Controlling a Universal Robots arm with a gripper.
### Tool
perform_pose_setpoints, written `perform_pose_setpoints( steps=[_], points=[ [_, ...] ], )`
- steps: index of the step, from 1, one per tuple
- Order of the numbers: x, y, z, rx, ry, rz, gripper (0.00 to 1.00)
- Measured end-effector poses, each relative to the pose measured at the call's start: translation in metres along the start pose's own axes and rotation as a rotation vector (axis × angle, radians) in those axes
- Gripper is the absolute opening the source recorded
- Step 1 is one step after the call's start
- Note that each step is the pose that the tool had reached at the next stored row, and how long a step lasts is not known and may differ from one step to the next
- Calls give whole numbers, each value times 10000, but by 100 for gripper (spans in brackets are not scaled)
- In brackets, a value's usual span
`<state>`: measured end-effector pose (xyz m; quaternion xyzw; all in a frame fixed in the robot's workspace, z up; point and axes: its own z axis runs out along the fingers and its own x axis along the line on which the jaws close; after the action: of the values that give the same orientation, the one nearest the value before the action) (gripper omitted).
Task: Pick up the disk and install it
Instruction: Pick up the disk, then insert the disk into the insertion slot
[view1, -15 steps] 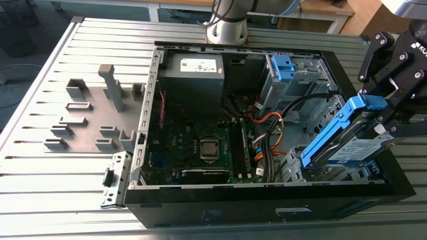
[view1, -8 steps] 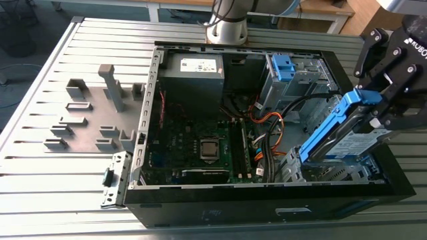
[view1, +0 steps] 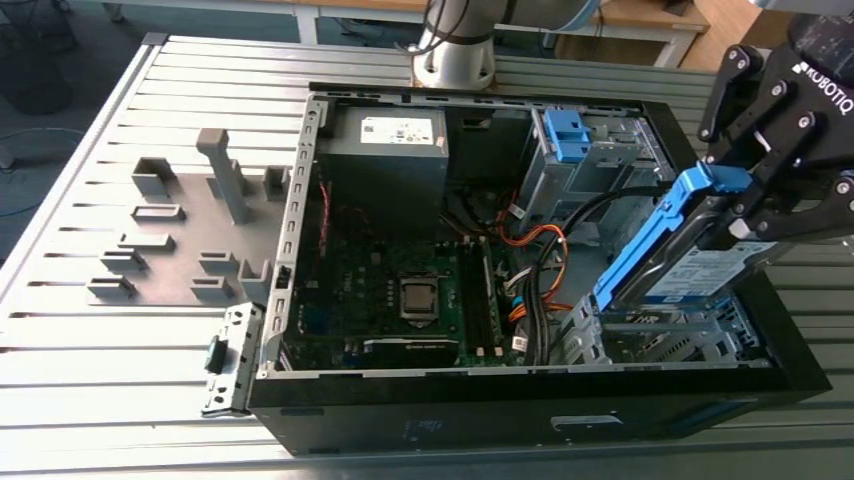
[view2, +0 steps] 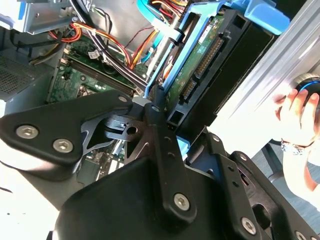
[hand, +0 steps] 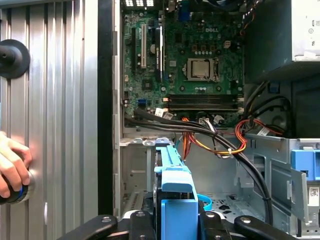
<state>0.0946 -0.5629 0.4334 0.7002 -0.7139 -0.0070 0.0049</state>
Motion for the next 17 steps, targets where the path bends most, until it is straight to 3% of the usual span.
perform_pose_setpoints(
  steps=[17],
  points=[
    [0,0,10,0,0,-34,36]
  ],
)
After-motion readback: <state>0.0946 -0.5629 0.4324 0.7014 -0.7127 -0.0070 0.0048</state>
